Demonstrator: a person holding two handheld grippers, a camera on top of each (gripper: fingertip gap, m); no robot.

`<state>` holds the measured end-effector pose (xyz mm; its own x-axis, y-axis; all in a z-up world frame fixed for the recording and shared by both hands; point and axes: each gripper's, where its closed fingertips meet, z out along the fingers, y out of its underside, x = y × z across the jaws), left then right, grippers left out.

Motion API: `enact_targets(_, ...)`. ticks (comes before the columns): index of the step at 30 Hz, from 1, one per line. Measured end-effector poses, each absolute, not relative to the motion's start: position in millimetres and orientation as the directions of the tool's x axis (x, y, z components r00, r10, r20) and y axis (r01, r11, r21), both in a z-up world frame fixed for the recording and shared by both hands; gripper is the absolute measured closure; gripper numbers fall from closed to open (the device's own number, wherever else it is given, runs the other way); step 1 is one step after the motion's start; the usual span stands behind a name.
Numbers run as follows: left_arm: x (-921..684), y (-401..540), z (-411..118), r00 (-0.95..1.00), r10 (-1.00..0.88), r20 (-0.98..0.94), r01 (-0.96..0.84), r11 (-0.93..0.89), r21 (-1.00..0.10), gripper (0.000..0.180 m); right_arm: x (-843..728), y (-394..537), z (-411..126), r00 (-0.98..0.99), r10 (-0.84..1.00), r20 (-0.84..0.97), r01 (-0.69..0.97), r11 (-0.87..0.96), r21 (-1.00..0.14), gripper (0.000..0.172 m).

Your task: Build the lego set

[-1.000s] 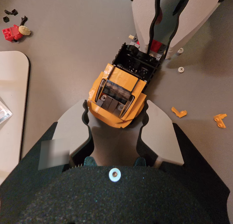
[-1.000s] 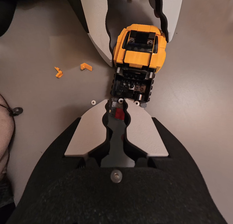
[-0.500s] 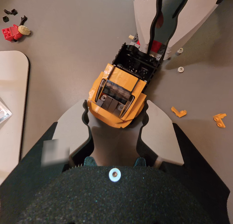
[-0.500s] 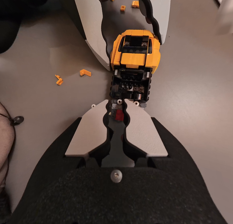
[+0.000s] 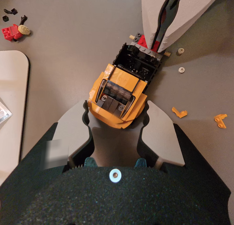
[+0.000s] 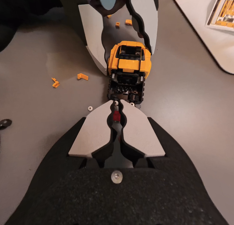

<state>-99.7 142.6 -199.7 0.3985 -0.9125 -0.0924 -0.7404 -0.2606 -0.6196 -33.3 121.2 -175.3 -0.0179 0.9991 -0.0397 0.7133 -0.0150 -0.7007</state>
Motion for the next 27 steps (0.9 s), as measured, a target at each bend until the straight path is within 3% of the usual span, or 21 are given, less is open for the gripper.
enact_targets(6, -99.7, 142.5, -199.8, 0.399, -0.912, -0.092, -0.741, -0.261, -0.619, 0.097, -35.1, 119.4, -182.1, -0.067, 0.994, 0.090, 0.736, 0.110, -0.668, 0.169)
enact_targets(15, -99.5, 142.4, -200.0, 0.400, -0.912, -0.092, -0.741, -0.262, -0.618, 0.097, -34.7, 119.7, -185.1, -0.074, 0.993, 0.090, 0.747, 0.115, -0.655, 0.169)
enact_targets(27, -99.2, 142.3, -200.6, 0.407, -0.909, -0.090, -0.741, -0.271, -0.614, 0.097, -35.2, 120.7, -187.2, -0.032, 0.992, -0.124, 0.820, -0.045, -0.571, 0.169)
